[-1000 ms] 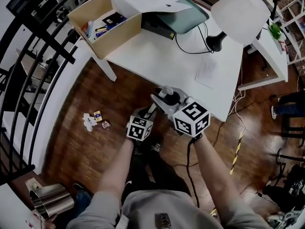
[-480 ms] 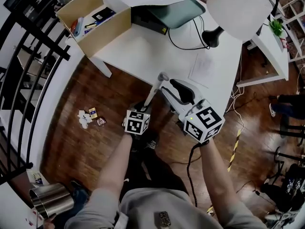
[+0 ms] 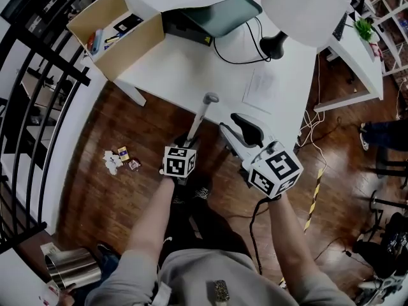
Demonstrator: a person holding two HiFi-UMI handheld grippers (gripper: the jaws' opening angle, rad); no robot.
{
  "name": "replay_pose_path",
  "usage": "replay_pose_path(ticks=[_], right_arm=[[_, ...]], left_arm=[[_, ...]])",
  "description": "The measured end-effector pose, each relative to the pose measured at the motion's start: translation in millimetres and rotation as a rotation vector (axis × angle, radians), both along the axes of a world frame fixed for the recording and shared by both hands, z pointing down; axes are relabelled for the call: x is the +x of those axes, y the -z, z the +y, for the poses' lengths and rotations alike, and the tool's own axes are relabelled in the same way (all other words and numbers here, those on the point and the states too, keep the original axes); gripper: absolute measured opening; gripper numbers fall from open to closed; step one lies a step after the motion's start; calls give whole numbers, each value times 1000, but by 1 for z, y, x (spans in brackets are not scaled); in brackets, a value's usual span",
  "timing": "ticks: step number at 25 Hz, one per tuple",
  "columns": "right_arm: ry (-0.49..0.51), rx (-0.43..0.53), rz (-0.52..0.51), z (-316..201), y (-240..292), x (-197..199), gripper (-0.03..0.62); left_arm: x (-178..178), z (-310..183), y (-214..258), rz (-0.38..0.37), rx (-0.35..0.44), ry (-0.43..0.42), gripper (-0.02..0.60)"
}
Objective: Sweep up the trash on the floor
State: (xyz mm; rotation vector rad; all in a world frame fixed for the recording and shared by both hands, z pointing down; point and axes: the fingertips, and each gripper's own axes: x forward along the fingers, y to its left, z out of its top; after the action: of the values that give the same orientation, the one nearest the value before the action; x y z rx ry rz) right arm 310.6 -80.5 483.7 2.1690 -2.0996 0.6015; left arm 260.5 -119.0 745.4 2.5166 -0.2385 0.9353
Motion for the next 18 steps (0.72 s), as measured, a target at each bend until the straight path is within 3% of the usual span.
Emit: replay_pose_path(ticks=[9,14,18], right_arm=[[33,13,-16,1,20,-33,126],[128,36,-48,-26,41,-85,114],[201,56,-54,-51,56,-142,80]], left_arm=[[-30,-3,46,49,25,28,219],[-82,-25,105,117,76,100,209],[-143,-53,151,152,153,195,139]])
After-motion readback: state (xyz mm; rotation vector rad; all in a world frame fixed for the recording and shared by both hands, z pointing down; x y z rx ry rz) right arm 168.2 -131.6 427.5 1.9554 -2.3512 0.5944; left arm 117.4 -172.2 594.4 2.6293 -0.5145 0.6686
